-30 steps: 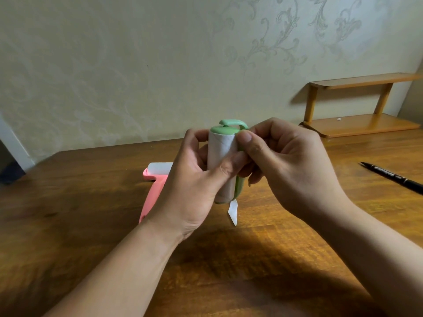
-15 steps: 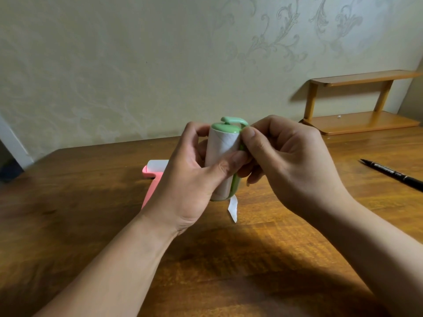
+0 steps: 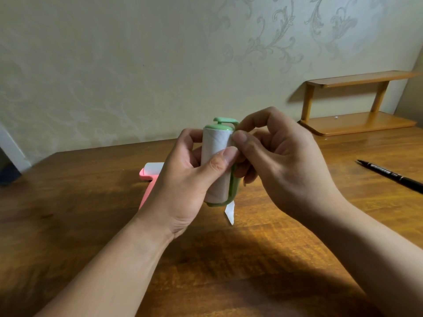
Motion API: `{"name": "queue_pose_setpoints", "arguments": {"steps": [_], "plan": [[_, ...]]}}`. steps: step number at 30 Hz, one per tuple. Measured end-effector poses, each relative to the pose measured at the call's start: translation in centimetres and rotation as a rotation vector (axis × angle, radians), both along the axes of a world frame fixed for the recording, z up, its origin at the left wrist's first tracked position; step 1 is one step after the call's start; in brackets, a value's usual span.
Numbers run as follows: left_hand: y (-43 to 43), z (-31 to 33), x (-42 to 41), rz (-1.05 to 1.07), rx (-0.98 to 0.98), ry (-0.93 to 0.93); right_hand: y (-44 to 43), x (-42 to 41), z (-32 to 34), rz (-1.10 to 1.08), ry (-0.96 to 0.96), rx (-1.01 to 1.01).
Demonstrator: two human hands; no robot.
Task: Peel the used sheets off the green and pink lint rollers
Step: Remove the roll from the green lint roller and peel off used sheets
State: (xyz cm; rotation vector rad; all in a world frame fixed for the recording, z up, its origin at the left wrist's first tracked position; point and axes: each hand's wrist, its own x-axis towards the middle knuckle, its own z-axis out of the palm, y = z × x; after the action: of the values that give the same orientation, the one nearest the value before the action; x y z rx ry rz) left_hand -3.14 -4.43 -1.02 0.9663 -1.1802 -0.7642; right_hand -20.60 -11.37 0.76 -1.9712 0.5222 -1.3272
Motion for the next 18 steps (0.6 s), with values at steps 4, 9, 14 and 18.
{"name": "queue_pose_setpoints", "arguments": {"steps": [4, 9, 14, 18], "plan": [[-0.03, 0.13, -0.1, 0.011, -0.038, -0.049, -0.12, -0.07, -0.06, 0.035, -0.029, 0.022], [-0.26, 0.11, -0.09, 0.069, -0.129, -0.102, -0.28, 0.22, -0.05, 0.208, -0.077, 0.29], [-0.44, -0.07, 0.35, 0.129, -0.171, -0.174, -0.25, 0.58, -0.19, 0.319, -0.123, 0.433], [-0.52, -0.3, 0.28, 0.136, -0.174, -0.173, -0.19, 0.63, -0.26, 0.354, -0.134, 0.505]]}}
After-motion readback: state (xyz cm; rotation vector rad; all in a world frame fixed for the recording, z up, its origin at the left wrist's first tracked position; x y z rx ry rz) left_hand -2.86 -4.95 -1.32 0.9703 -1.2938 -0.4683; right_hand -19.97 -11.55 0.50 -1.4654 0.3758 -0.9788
